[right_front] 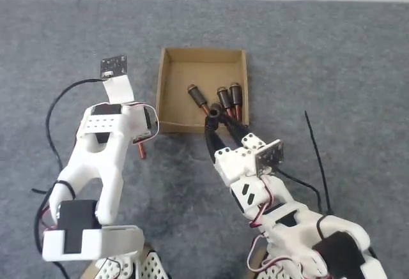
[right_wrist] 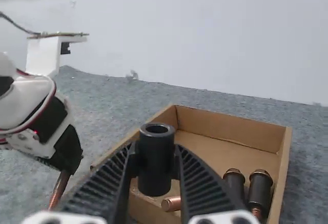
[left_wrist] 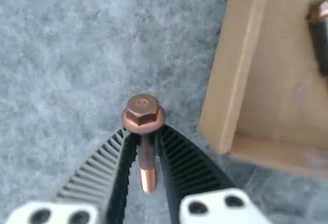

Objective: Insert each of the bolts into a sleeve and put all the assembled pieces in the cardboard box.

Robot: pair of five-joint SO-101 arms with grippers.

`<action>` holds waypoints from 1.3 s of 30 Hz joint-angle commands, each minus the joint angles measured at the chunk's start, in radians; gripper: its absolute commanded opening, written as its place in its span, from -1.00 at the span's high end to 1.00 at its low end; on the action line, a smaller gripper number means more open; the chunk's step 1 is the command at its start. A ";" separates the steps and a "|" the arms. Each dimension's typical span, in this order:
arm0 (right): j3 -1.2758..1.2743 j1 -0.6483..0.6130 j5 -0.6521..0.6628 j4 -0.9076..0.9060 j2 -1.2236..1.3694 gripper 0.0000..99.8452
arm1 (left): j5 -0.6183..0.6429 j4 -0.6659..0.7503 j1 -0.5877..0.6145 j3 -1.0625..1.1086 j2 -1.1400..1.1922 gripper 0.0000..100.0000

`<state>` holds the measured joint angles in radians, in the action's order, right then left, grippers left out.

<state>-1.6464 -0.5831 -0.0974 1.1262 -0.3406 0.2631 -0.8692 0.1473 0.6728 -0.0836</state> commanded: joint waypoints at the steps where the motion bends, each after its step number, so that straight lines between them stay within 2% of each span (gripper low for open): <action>1: -0.020 -0.013 0.018 -0.004 -0.044 0.99 | -0.005 0.017 -0.008 -0.113 -0.017 0.97; 12: -0.020 -0.012 0.018 -0.005 -0.042 0.99 | -0.005 0.017 -0.012 -0.317 -0.017 0.97; 20: -0.020 -0.012 0.018 -0.005 -0.042 0.99 | -0.005 0.017 -0.143 -0.407 -0.029 0.97; 31: -0.020 -0.012 0.018 -0.005 -0.042 0.99 | -0.003 -0.055 -0.334 -0.318 -0.422 0.97; 39: -0.020 -0.012 0.018 -0.005 -0.042 0.99 | -0.003 -0.058 -0.445 -0.222 -0.563 0.97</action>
<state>-1.6464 -0.5861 -0.0974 1.1262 -0.3406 0.2631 -0.9229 -0.2639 0.4519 -0.5608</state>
